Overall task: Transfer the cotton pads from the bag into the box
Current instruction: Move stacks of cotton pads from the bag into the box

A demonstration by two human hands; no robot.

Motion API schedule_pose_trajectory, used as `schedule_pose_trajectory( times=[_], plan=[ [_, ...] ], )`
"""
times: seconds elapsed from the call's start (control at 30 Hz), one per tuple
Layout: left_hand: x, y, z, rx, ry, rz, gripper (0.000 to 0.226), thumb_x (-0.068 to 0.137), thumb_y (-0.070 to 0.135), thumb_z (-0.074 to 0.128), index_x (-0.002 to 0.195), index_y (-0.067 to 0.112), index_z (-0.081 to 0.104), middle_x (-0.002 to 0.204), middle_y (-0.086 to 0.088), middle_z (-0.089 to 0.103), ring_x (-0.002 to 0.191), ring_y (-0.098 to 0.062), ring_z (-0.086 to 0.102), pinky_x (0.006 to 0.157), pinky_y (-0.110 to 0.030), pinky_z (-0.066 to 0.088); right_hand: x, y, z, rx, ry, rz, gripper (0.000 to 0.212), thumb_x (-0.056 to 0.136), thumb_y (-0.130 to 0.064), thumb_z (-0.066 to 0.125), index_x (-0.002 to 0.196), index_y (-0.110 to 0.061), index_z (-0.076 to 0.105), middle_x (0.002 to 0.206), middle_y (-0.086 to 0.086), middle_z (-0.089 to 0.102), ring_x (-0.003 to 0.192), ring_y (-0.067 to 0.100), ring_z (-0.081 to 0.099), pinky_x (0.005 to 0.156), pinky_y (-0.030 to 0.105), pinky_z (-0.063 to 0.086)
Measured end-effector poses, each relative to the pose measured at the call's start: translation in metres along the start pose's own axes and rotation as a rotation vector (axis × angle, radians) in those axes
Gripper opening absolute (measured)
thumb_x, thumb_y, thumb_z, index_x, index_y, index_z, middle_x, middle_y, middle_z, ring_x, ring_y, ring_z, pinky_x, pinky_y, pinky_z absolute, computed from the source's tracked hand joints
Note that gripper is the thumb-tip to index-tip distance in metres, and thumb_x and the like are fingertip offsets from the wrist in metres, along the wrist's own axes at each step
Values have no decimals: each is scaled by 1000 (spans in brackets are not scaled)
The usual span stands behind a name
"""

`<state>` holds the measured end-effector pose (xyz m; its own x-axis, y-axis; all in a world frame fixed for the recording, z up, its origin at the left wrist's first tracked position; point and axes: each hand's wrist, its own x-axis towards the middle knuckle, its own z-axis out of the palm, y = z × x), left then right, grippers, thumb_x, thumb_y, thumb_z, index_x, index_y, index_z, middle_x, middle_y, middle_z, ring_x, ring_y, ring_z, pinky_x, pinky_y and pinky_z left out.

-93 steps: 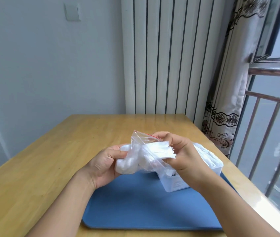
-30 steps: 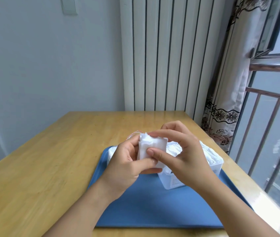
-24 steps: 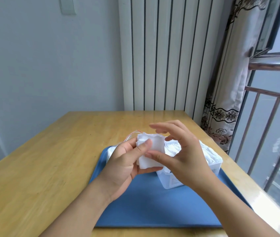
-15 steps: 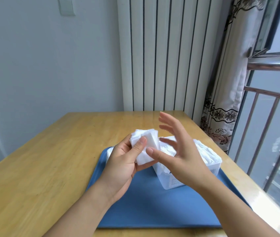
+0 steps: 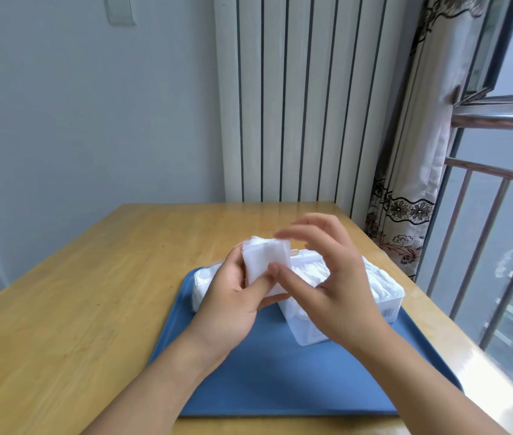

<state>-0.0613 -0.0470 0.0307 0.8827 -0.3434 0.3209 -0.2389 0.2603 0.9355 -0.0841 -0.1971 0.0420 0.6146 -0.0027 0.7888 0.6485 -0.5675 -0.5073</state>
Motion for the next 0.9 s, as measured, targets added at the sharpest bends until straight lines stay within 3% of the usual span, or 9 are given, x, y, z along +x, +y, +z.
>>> schedule_pose_trajectory(
  times=[0.17,0.3,0.43,0.53,0.63,0.73,0.9],
  plan=[
    [1,-4,-5,151,-18,43,24,97,7,62,121,10,60,118,-15,71,115,-31,67,98,-46,56,3,9,-5,-57,-88,-52,25,81,-27,81,105,-29,75,110,-10,59,114,17,57,93,26,46],
    [1,-2,-8,180,-60,25,31,89,10,69,119,10,61,115,-14,71,114,-32,67,101,-54,53,4,11,-7,-20,-116,-44,25,79,-21,85,102,-28,75,108,-10,60,112,17,58,91,26,47],
    [-1,5,-9,-82,-124,-83,43,82,12,53,123,4,62,120,-17,70,113,-31,67,100,-50,54,5,11,-9,4,-77,-41,19,78,-21,86,93,-26,77,103,-11,62,108,17,60,89,22,45],
    [0,9,-10,-271,-145,-157,42,99,22,40,129,2,61,132,-24,64,122,-36,61,105,-57,49,5,10,-11,3,-76,-38,17,76,-18,86,87,-25,75,100,-13,60,105,16,58,87,21,44],
    [2,8,-10,-290,-125,-211,45,107,22,30,132,0,60,132,-23,64,129,-40,57,105,-57,49,6,8,-11,-29,-51,-57,15,76,-21,85,84,-26,74,97,-12,56,101,15,55,85,17,41],
    [2,7,-8,-266,-95,-207,41,108,18,32,129,1,63,129,-20,67,126,-37,60,101,-54,53,7,9,-12,-33,-72,-45,20,76,-19,87,88,-27,73,96,-11,56,100,16,54,83,18,41],
    [0,7,-8,-158,-70,-158,39,108,15,31,130,12,63,128,-14,69,125,-32,62,101,-49,54,6,12,-14,-75,-124,-50,37,78,-23,86,112,-30,72,105,-14,59,107,15,53,85,15,39]
  ],
)
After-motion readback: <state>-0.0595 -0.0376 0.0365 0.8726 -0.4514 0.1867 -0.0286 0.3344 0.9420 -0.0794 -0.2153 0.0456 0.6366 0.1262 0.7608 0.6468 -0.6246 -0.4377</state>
